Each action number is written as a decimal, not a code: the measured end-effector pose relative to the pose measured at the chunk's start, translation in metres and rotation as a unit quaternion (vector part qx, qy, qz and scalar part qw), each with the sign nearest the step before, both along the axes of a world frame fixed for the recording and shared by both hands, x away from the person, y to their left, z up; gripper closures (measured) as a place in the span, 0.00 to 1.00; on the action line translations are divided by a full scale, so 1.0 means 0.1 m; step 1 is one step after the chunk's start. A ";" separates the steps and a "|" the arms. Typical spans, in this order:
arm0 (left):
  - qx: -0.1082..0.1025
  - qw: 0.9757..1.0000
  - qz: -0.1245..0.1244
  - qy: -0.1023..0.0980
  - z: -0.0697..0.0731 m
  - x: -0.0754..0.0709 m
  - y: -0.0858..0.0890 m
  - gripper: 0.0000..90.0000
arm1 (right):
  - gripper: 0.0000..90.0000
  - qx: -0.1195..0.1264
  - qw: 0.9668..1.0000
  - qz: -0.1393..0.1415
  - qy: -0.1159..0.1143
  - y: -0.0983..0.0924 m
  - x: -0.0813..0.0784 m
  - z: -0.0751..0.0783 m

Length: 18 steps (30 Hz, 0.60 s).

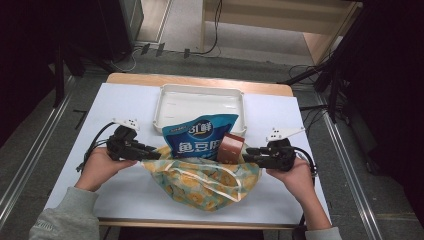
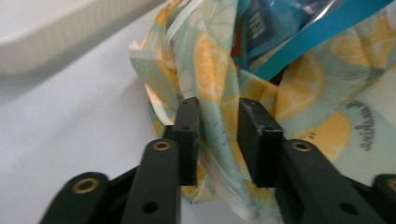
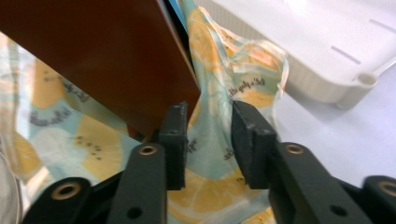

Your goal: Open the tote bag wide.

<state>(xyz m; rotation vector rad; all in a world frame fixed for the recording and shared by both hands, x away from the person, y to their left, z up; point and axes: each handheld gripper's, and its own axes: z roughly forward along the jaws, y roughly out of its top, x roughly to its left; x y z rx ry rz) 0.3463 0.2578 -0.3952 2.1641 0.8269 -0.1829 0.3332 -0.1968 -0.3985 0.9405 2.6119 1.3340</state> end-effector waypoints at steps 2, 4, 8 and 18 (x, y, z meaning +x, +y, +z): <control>-0.006 1.000 0.000 -0.005 0.07 -0.01 0.01 0.71 | 0.71 -0.002 1.000 0.000 -0.007 0.00 -0.01 0.06; -0.007 1.000 -0.002 -0.009 0.13 -0.01 0.02 0.66 | 0.69 -0.002 1.000 0.000 -0.009 0.00 -0.03 0.11; -0.003 1.000 -0.004 -0.018 0.25 -0.02 0.04 0.59 | 0.62 -0.002 1.000 0.004 -0.018 -0.01 -0.06 0.27; 0.001 0.999 -0.014 -0.034 0.53 -0.05 0.03 0.51 | 0.54 -0.004 0.999 0.030 -0.024 0.02 -0.13 0.54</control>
